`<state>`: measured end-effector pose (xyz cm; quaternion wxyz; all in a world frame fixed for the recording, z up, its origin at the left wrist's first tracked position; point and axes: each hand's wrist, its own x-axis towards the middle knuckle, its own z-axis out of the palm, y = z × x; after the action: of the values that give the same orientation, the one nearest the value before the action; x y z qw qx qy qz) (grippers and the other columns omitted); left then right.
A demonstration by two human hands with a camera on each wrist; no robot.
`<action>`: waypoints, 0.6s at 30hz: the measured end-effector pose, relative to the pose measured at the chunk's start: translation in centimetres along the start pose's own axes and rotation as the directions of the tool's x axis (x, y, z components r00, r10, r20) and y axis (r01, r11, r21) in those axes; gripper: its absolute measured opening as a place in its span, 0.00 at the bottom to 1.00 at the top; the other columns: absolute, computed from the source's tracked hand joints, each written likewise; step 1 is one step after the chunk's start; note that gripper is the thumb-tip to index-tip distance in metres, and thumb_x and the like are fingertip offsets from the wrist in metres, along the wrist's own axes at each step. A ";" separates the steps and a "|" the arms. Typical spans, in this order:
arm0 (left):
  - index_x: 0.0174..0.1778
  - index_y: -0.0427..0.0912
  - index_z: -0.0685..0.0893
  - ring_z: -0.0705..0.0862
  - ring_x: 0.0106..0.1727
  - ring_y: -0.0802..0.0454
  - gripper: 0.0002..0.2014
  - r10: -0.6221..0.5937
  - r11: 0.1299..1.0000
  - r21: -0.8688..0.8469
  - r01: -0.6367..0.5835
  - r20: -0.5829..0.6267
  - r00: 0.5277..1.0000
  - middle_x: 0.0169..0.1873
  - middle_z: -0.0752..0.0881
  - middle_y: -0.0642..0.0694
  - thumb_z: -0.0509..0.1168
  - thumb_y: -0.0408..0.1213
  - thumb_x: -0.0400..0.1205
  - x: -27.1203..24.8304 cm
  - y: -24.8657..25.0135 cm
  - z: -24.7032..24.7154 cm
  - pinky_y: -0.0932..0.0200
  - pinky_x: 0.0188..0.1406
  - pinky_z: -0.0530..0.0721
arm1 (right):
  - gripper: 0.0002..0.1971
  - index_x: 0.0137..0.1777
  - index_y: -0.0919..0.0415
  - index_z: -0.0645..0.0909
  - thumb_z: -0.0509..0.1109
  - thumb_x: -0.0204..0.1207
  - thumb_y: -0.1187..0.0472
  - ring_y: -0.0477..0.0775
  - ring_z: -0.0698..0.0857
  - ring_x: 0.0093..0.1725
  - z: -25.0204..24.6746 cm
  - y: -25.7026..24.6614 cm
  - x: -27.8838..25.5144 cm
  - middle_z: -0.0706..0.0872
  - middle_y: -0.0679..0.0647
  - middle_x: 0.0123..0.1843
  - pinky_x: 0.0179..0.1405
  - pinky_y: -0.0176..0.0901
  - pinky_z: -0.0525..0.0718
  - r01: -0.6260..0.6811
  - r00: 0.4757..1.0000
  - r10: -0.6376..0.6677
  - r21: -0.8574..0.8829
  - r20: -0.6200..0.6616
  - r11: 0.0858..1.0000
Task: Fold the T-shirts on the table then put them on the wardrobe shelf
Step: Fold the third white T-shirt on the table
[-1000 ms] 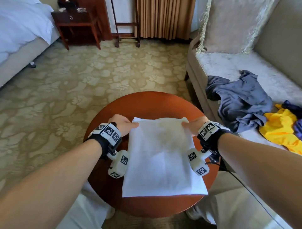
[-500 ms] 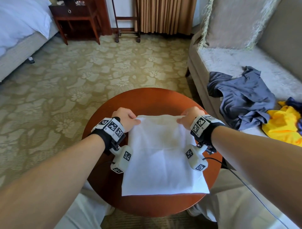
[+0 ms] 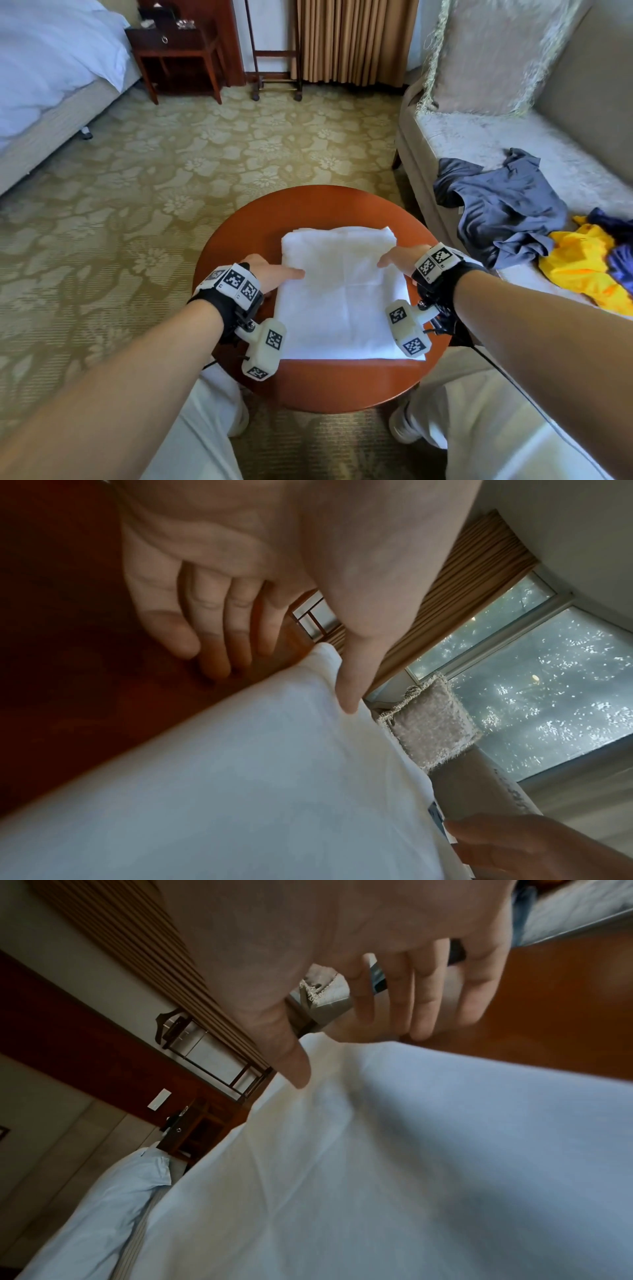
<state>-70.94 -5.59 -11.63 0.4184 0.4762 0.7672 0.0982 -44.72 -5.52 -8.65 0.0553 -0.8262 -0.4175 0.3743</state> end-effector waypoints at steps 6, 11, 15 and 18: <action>0.60 0.34 0.82 0.89 0.45 0.41 0.40 -0.028 0.992 0.129 0.017 0.085 0.996 0.48 0.88 0.39 0.81 0.59 0.60 -5.4 -2.6 2.2 0.52 0.45 0.90 | 0.25 0.80 0.67 0.63 0.61 0.85 0.61 0.66 0.71 0.75 1.5 1.9 -8.1 0.69 0.66 0.78 0.67 0.51 0.73 0.044 0.971 -0.003 -0.169 0.240 0.985; 0.45 0.37 0.81 0.88 0.38 0.44 0.29 -0.002 0.960 0.279 0.006 -0.013 1.000 0.32 0.84 0.43 0.78 0.59 0.64 -8.7 -4.0 3.4 0.55 0.44 0.88 | 0.23 0.81 0.67 0.62 0.56 0.88 0.60 0.62 0.67 0.79 2.9 3.6 -10.6 0.66 0.65 0.81 0.69 0.44 0.70 0.128 0.964 -0.020 -0.400 0.265 0.908; 0.38 0.37 0.80 0.85 0.29 0.46 0.24 -0.056 0.993 0.110 0.050 0.051 0.997 0.27 0.84 0.42 0.80 0.53 0.66 -9.9 -5.2 3.9 0.58 0.37 0.85 | 0.24 0.81 0.69 0.62 0.56 0.88 0.60 0.62 0.66 0.79 3.2 5.4 -11.7 0.65 0.63 0.81 0.70 0.46 0.69 0.195 0.945 -0.076 -0.362 0.319 0.911; 0.40 0.35 0.80 0.75 0.19 0.51 0.16 -0.090 0.995 -0.031 0.094 0.108 0.990 0.24 0.79 0.43 0.78 0.43 0.74 -10.9 -6.2 3.6 0.65 0.22 0.74 | 0.23 0.78 0.69 0.67 0.59 0.87 0.60 0.62 0.71 0.75 3.6 6.3 -11.9 0.70 0.63 0.78 0.66 0.45 0.71 0.203 0.942 -0.108 -0.283 0.318 0.937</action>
<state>-70.17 -18.57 -11.28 0.4713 0.4373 0.7630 0.0672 -47.46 -19.12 -6.98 -0.1096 -0.7226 -0.5394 0.4182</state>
